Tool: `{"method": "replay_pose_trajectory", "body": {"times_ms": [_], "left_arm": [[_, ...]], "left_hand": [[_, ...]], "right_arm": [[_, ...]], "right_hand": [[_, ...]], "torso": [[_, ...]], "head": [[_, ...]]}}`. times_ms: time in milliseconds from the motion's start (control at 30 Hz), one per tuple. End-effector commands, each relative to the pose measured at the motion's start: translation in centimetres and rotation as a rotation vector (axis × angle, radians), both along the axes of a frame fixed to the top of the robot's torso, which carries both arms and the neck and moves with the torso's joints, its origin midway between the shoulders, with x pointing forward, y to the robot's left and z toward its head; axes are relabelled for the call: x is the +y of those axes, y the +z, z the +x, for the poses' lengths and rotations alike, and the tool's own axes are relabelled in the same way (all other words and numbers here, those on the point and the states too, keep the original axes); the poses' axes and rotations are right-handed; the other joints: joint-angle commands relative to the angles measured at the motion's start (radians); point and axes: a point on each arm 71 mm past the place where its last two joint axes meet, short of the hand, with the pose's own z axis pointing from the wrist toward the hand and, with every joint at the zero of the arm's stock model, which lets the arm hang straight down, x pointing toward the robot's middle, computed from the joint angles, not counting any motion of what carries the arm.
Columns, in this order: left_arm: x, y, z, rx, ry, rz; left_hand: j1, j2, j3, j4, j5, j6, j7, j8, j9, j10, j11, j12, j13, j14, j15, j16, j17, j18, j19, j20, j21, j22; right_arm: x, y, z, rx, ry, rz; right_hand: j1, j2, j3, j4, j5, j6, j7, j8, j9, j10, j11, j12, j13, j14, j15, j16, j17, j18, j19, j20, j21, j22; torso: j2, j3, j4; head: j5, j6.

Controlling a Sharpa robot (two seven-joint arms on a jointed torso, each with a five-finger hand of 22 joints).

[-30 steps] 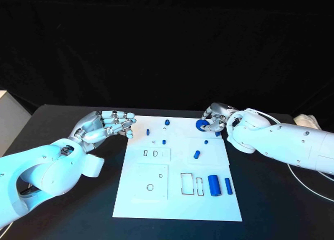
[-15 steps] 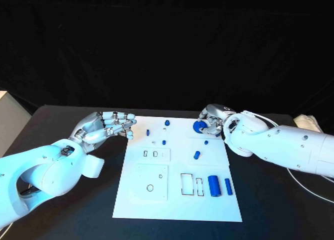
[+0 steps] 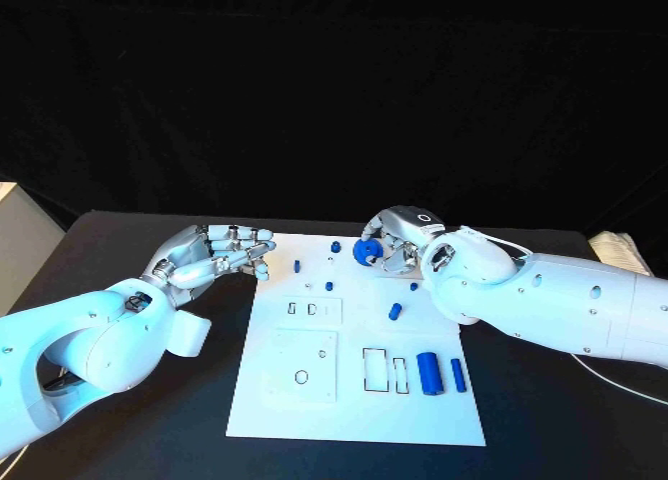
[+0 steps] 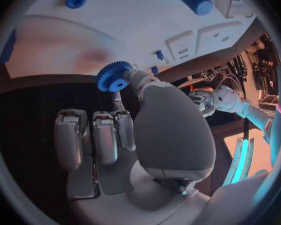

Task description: Assemble the parts on the task board

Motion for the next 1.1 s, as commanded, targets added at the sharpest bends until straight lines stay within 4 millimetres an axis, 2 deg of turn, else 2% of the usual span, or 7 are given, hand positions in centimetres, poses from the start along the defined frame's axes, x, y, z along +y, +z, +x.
{"method": "replay_pose_trajectory", "body": {"times_ms": [33, 200, 467, 633, 800, 1100], "left_arm": [[-0.4, 0.1, -0.1, -0.004, -0.027, -0.003], [-0.5, 0.1, -0.1, -0.002, -0.03, -0.003], [-0.5, 0.1, -0.1, -0.002, -0.03, -0.003], [-0.5, 0.1, -0.1, -0.002, -0.03, -0.003], [-0.6, 0.1, -0.1, -0.002, -0.031, -0.004], [-0.6, 0.1, -0.1, -0.003, -0.031, -0.004]], "left_hand": [[-0.004, -0.001, 0.007, -0.001, -0.001, -0.008, 0.022, -0.004, 0.0, -0.007, 0.0, 0.001, 0.001, -0.006, -0.001, 0.004, 0.001, 0.004, -0.006, 0.004, 0.005, 0.002], [-0.004, -0.001, 0.007, -0.001, -0.001, -0.008, 0.022, -0.004, 0.0, -0.007, 0.0, 0.001, 0.001, -0.006, -0.001, 0.004, 0.001, 0.004, -0.006, 0.004, 0.005, 0.002], [-0.004, -0.001, 0.007, -0.001, -0.001, -0.008, 0.022, -0.004, 0.0, -0.007, 0.0, 0.001, 0.001, -0.006, -0.001, 0.004, 0.001, 0.004, -0.006, 0.004, 0.005, 0.002], [-0.004, -0.001, 0.007, -0.001, -0.001, -0.008, 0.022, -0.004, 0.0, -0.007, 0.0, 0.001, 0.001, -0.006, -0.001, 0.004, 0.001, 0.004, -0.006, 0.004, 0.005, 0.002], [-0.004, -0.001, 0.007, -0.001, -0.001, -0.008, 0.022, -0.004, 0.0, -0.007, 0.0, 0.001, 0.001, -0.006, -0.001, 0.004, 0.001, 0.004, -0.006, 0.004, 0.005, 0.002], [-0.004, -0.001, 0.007, -0.001, -0.001, -0.008, 0.022, -0.004, 0.0, -0.007, 0.0, 0.001, 0.001, -0.006, -0.001, 0.004, 0.001, 0.004, -0.006, 0.004, 0.005, 0.002]], "right_arm": [[1.7, 0.5, -0.4, -0.097, 0.066, -0.043], [3.4, 0.3, -0.4, -0.105, 0.095, -0.067], [5.0, -0.4, 0.2, -0.108, 0.105, -0.092], [5.6, -0.6, 0.4, -0.107, 0.11, -0.099], [6.1, -1.0, 0.7, -0.095, 0.114, -0.112], [6.7, -1.7, 1.1, -0.085, 0.118, -0.124]], "right_hand": [[-0.01, -0.003, 0.008, 0.0, -0.006, 0.017, -0.013, 0.022, 0.018, 0.045, -0.006, 0.006, 0.186, 0.091, -0.006, 0.006, 0.203, -0.019, 0.064, -0.005, 0.007, 0.172], [-0.012, -0.003, 0.011, -0.002, -0.01, 0.017, -0.014, 0.022, 0.018, 0.044, -0.006, 0.004, 0.185, 0.091, -0.007, 0.005, 0.202, -0.019, 0.065, -0.006, 0.008, 0.173], [-0.014, -0.005, 0.016, -0.007, -0.023, 0.014, -0.014, 0.021, 0.018, 0.043, -0.007, 0.002, 0.184, 0.091, -0.007, 0.005, 0.202, -0.021, 0.067, -0.007, 0.013, 0.18], [-0.014, -0.005, 0.016, -0.007, -0.023, 0.014, -0.014, 0.021, 0.018, 0.043, -0.007, 0.002, 0.184, 0.091, -0.007, 0.005, 0.202, -0.021, 0.067, -0.007, 0.013, 0.18], [-0.015, -0.005, 0.018, -0.008, -0.025, 0.014, -0.014, 0.021, 0.018, 0.043, -0.007, 0.002, 0.184, 0.091, -0.007, 0.006, 0.203, -0.021, 0.068, -0.007, 0.013, 0.18], [-0.016, -0.006, 0.019, -0.009, -0.027, 0.013, -0.013, 0.021, 0.018, 0.043, -0.007, 0.002, 0.184, 0.091, -0.007, 0.006, 0.204, -0.021, 0.068, -0.007, 0.013, 0.18]], "torso": [[0.001, -0.0008, 0.0002], [0.0, -0.0018, 0.0017], [0.001, -0.0005, 0.0004], [0.002, -0.001, 0.0005], [0.002, 0.0007, 0.0006], [0.002, 0.0014, -0.0003]], "head": [[0.002, 0.001], [0.002, 0.0], [0.004, 0.002], [0.003, 0.004], [0.004, 0.002], [0.007, -0.001]]}}
